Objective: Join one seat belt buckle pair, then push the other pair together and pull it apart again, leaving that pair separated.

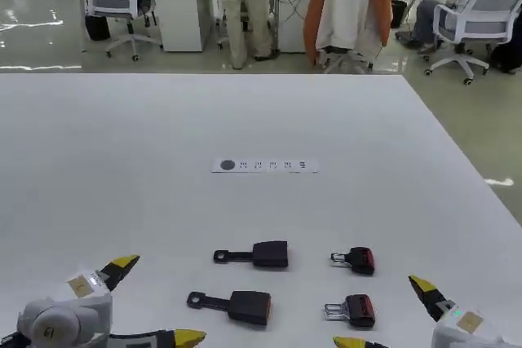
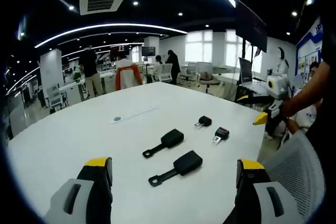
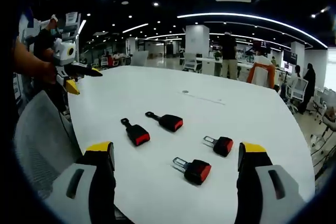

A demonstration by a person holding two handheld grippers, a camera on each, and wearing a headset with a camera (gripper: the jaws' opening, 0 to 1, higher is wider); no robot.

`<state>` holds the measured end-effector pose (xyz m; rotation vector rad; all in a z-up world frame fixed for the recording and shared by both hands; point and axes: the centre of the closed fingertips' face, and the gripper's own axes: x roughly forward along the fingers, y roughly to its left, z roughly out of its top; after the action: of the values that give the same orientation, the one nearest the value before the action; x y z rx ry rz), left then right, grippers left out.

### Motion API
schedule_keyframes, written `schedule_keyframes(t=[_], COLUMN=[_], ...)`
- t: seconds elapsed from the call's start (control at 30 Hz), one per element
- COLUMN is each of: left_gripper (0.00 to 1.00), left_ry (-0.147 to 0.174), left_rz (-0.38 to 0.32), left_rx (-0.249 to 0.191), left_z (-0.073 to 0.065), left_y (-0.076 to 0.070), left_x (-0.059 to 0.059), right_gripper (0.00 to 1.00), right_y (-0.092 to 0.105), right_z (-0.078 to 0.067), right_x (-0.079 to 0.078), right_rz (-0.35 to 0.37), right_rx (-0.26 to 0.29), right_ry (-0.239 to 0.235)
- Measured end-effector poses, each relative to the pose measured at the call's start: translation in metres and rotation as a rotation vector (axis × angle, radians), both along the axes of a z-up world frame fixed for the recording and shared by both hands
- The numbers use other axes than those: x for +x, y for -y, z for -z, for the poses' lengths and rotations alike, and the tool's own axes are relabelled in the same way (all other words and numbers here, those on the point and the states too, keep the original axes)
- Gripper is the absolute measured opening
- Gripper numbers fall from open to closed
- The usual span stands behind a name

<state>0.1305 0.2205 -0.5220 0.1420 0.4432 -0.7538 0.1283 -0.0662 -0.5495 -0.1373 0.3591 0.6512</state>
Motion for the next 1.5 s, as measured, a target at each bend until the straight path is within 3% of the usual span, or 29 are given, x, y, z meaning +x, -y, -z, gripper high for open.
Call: schedule_keyframes(t=[0.5,0.87,1.03,1.5], left_gripper=[1.00,1.00,1.00,1.00], left_ry=[0.007,-0.006,-0.020,-0.023], left_rz=[0.043,0.028,0.020,0.007], left_rx=[0.007,0.001,0.003,-0.011], left_z=[-0.003,-0.001,0.007,0.006], left_y=[0.003,0.002,-0.002,-0.003], left_x=[-0.002,-0.004,-0.007,-0.007], right_gripper=[0.98,0.97,0.97,0.97], right_y=[0.001,-0.001,-0.003,-0.003], right_z=[0.001,0.003,0.004,0.005], right_x=[-0.001,-0.003,-0.006,-0.007], right_rz=[-0.009,-0.013,-0.013,-0.011], right_rx=[-0.002,-0.004,-0.002,0.002], right_ry=[0.005,0.000,-0.011,-0.016])
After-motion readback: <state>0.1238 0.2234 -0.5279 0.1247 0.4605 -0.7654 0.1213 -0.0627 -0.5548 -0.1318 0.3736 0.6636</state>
